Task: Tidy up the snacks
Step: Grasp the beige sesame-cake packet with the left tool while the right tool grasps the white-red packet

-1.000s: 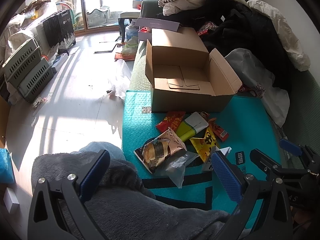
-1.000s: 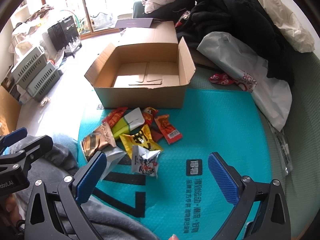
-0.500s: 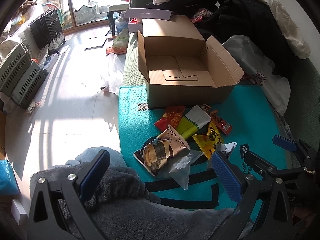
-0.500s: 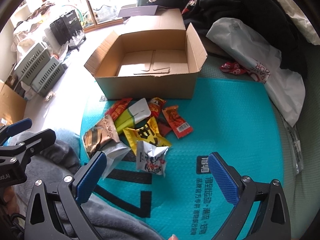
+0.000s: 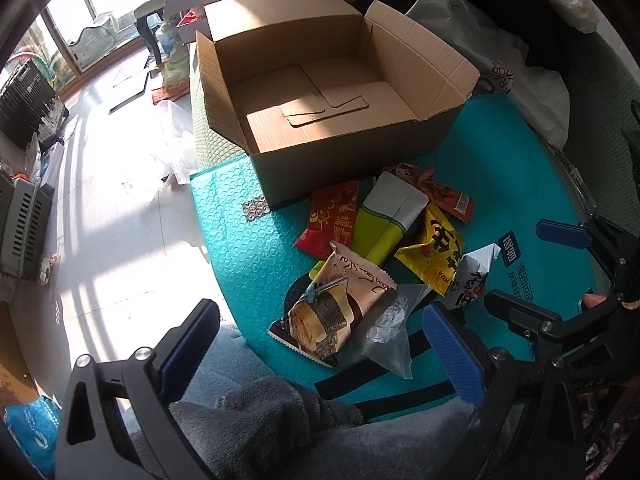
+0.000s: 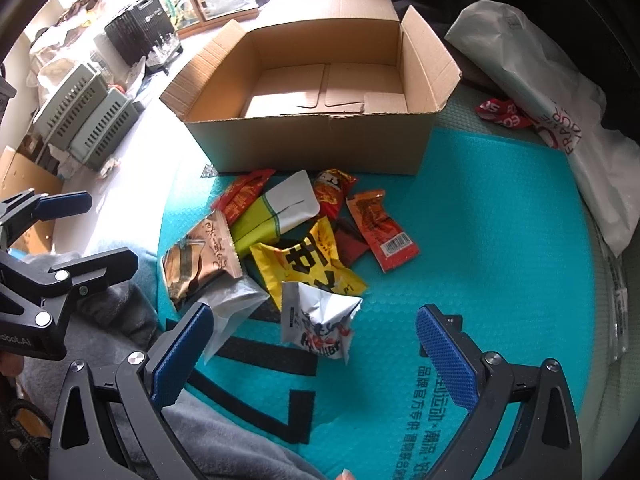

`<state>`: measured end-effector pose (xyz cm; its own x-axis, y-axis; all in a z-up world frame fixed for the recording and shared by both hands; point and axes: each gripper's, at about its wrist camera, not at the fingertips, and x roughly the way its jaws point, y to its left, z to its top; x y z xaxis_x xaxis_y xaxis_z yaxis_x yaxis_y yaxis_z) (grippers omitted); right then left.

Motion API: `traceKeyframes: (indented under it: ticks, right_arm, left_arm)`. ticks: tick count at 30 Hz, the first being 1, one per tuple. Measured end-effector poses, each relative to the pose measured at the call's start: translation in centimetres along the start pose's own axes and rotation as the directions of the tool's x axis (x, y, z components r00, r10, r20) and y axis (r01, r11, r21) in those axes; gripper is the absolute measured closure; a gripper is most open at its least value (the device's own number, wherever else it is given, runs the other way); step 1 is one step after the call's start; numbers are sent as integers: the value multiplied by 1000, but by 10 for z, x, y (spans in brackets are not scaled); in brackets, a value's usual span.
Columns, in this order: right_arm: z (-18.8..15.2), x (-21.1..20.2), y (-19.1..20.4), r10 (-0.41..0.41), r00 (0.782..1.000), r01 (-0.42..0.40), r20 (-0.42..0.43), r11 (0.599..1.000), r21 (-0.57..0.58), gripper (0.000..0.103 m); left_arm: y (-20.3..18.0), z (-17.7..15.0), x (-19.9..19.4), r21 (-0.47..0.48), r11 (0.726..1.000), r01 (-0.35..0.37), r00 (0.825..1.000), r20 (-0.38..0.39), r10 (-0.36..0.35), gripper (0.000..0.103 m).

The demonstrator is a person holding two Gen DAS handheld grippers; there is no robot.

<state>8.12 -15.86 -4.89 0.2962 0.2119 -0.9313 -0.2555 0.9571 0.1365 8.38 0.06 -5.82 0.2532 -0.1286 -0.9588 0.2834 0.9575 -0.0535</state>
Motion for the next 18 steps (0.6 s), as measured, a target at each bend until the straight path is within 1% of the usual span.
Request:
traceKeyframes:
  ticks: [4,8,14,18]
  right_arm:
    - [2,10,-1,-10,1000,10,-29,1000,4,0]
    - [1,24,-5,-2,997,4,-72,1000,21,0]
    - [-5,44,-8,8,993,-4,-121,999,35,0]
    - [-9,54,-13,42,988,-32,-152,997,65,14]
  left_arm:
    - [-1,6,18,57,998,32,997,-70,-28,0]
    - [-1,5,37,74,996,52,991,-126,-42,0]
    - [5,-1,60,78,995,67,983,-173,-53,0]
    - [7,-3,73,81,992,97,973,-217,-78,0]
